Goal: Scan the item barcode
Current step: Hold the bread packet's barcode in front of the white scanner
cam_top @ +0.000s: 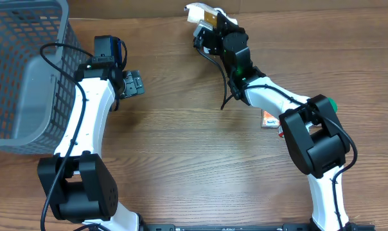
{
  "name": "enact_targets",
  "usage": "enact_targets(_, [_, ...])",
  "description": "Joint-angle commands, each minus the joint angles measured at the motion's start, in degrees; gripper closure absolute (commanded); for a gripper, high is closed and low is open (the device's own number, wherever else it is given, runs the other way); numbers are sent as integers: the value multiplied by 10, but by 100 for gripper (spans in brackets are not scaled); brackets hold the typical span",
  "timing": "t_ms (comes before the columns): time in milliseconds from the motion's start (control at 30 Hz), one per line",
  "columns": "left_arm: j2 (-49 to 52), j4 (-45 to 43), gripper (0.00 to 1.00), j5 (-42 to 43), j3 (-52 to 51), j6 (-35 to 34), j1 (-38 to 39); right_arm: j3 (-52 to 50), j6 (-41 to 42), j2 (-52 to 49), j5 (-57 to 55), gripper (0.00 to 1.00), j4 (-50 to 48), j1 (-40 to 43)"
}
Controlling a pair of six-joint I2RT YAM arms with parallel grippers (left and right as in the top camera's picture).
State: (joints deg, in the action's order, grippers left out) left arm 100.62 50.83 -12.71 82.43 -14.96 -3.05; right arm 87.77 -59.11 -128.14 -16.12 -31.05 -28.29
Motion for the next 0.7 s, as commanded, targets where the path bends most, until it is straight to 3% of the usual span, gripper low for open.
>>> enact_targets(0, [-10,-1,0,-8,5,7,1,19,34,1,-10,97,16,-10])
enact_targets(467, [-10,-1,0,-8,5,6,1,19,84,2,-10,97,48,-28])
enact_targets(667, [-10,-1,0,-8,5,6,1,19,216,12,-11,97,44,-28])
